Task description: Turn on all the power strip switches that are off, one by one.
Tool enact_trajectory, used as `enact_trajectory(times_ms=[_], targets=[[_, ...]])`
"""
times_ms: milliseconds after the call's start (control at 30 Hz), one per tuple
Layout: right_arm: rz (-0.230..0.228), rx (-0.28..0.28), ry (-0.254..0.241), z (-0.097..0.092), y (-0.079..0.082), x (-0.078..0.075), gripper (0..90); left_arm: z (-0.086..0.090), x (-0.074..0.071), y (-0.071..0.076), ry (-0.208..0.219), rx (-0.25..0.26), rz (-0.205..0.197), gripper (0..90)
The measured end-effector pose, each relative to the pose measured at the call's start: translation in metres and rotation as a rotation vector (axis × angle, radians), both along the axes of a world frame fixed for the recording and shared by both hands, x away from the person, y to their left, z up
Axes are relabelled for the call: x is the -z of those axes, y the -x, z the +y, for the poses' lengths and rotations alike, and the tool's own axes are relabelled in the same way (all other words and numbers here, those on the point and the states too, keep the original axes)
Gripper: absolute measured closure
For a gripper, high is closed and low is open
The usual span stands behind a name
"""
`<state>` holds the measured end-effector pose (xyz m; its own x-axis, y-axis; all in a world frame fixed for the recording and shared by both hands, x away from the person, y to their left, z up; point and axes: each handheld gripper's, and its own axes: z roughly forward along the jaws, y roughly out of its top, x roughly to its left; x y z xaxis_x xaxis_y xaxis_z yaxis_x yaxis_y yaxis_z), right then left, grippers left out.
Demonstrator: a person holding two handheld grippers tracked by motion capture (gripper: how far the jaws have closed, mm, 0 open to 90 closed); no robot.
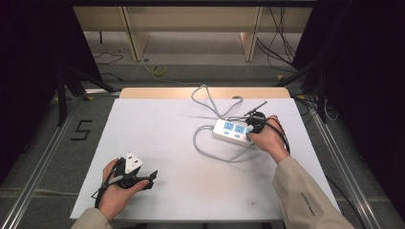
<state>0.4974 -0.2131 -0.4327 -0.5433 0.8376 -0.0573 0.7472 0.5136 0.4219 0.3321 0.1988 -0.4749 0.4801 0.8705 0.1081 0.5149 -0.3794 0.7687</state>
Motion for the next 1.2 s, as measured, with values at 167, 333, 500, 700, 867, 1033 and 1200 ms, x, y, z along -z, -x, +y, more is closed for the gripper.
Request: enact_trajectory(times_ms=[167, 333, 500, 700, 867, 1033, 1200], targets=[[0.005, -0.001, 0.001, 0.0001, -0.0007, 0.0005, 90.0, 0.0002, 0.0002, -0.0004, -0.003, 0.003, 0.000, 17.4], [0.006, -0.003, 0.001, 0.0000, -0.0007, 0.0010, 90.0, 0.0003, 0.0004, -0.0004, -0.003, 0.002, 0.000, 17.4], [0.008, 0.000, 0.000, 0.0003, -0.0008, 0.0012, 90.0, 0.0002, 0.0003, -0.0003, -0.002, 0.000, 0.000, 17.4], [0.006, 0.007, -0.006, -0.0005, -0.0005, 0.0018, 90.0, 0.0002, 0.0003, -0.0005, -0.003, 0.001, 0.000, 17.5], [0.005, 0.010, -0.011, -0.0009, -0.0001, 0.0024, 90.0, 0.0001, 0.0002, -0.0004, -0.004, 0.002, -0.001, 17.4], [0.001, 0.003, 0.000, -0.0001, 0.0002, 0.0029, 90.0, 0.0003, -0.0001, -0.0006, -0.003, 0.000, -0.001, 17.4], [0.001, 0.000, -0.018, -0.0024, 0.0002, 0.0033, 90.0, 0.0004, 0.0002, -0.0007, -0.005, 0.003, 0.000, 17.4]])
